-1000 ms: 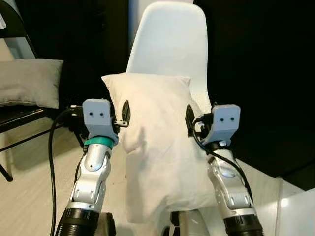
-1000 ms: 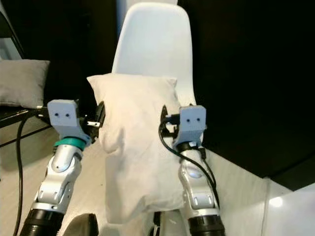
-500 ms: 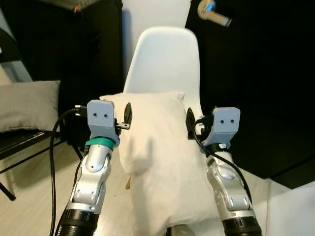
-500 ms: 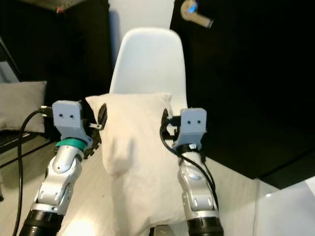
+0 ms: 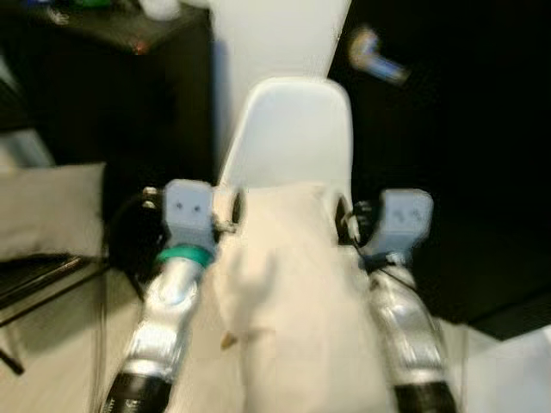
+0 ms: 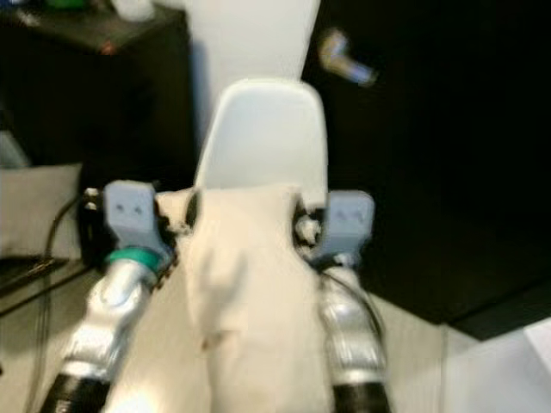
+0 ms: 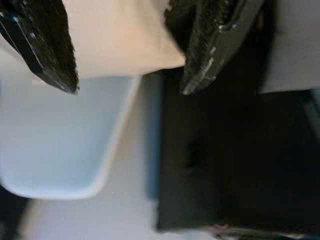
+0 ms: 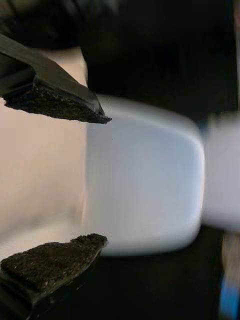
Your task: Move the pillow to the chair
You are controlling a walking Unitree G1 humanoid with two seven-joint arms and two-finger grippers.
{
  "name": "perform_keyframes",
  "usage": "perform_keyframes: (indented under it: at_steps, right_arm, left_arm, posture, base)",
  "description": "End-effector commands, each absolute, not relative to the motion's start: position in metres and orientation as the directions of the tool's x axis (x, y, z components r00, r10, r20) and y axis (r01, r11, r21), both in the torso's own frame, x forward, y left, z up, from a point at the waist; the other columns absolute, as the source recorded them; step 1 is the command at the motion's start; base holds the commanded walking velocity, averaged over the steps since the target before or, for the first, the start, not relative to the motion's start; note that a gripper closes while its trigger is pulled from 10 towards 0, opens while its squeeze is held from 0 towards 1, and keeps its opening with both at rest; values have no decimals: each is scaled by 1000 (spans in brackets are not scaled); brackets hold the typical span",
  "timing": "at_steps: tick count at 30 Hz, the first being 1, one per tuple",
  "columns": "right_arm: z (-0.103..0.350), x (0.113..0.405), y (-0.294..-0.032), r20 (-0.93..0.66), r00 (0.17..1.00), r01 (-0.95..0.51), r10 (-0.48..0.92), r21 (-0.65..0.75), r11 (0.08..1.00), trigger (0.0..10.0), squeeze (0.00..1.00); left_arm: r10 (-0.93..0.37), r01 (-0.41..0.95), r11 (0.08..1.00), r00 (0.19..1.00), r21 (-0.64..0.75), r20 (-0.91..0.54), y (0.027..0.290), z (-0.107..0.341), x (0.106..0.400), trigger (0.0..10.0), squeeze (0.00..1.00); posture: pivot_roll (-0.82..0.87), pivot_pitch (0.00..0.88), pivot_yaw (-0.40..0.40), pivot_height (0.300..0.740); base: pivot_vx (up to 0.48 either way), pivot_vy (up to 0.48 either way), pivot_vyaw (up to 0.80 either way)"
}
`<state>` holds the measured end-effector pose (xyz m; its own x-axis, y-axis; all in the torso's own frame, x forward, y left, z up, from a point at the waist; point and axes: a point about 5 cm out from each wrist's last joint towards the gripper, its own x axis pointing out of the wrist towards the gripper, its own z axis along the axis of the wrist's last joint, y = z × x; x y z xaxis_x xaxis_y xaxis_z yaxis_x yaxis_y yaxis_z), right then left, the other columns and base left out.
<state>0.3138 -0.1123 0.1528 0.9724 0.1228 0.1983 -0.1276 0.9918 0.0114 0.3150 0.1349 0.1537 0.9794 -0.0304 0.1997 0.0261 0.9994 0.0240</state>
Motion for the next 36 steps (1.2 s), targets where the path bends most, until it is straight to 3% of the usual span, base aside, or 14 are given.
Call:
perform_keyframes:
  at_steps: [1, 14, 24, 36]
  right_arm:
    - [141, 312, -123, 147, 985, -93, 91, 5, 996, 10000, 0]
    - [136, 314, -113, 118, 980, -161, 158, 12, 987, 10000, 0]
    - [122, 315, -109, 33, 988, -149, 152, -78, 986, 10000, 0]
    - [110, 313, -117, -20, 994, -107, 106, -31, 994, 10000, 0]
  left_arm:
    - [-59, 57, 998, 980, 16, 190, 125, 152, 314, 10000, 0]
    - [-56, 52, 998, 986, 27, 157, 130, 145, 313, 10000, 0]
    - [-22, 23, 1000, 989, -5, 146, 140, 143, 313, 10000, 0]
    - [-51, 49, 998, 997, 42, 64, 139, 128, 314, 10000, 0]
  posture:
    - [-34, 21, -24, 740]
    - [-21, 9, -35, 740]
    - [-21, 9, -29, 740]
    - [-22, 12, -22, 740]
  base:
    - [0, 0, 0]
    - [0, 0, 0]
    - [0, 0, 0]
    - [0, 0, 0]
